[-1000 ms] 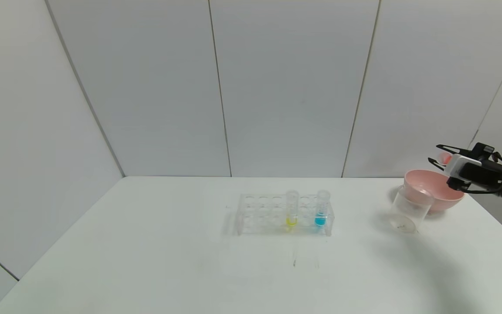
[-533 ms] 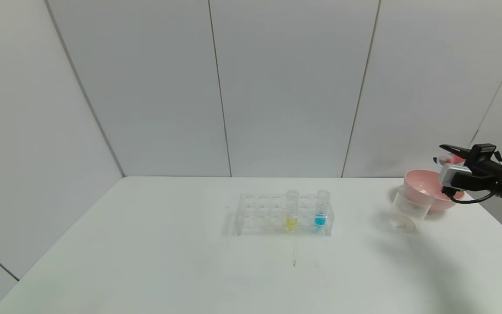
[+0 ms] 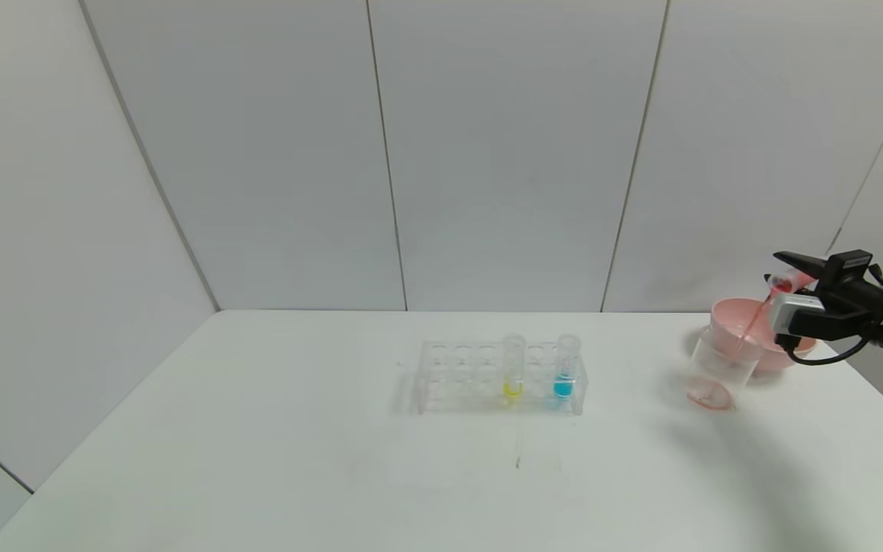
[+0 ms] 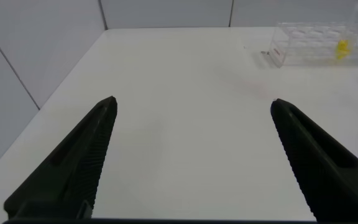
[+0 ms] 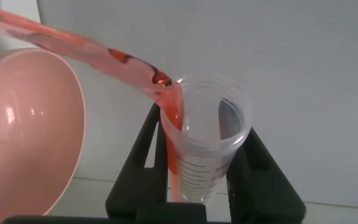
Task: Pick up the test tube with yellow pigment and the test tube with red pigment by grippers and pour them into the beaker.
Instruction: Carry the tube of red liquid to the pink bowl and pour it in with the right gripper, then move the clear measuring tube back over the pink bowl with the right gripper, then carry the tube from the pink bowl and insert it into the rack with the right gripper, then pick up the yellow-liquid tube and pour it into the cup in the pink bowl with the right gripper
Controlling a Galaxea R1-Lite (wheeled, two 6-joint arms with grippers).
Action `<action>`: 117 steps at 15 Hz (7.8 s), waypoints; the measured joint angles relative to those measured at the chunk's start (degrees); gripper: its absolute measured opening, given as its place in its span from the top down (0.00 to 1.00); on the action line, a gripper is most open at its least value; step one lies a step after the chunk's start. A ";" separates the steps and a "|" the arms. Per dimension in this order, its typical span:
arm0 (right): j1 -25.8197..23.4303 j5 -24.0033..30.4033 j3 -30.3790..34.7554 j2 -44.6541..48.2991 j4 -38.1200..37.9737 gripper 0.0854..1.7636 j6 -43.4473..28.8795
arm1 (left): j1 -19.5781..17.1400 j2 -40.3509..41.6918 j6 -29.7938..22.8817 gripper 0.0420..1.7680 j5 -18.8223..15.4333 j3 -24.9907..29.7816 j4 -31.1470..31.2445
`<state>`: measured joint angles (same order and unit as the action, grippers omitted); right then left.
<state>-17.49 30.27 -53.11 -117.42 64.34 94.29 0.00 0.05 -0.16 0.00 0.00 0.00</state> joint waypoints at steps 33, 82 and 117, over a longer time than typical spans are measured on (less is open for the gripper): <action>4.38 -28.82 -10.64 -4.68 -12.81 0.70 -99.07 | 0.00 0.00 0.00 0.00 0.00 0.00 0.02; 64.84 -62.65 9.05 -2.06 -4.95 0.04 -106.19 | 0.00 0.00 0.00 0.00 0.00 0.00 0.00; 48.14 -51.80 -13.69 -0.27 -7.57 0.73 -94.09 | 0.00 0.00 0.00 0.00 0.00 0.00 0.00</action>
<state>30.65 -21.53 -66.80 -117.69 56.77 0.21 0.00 0.05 -0.16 0.00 0.00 0.00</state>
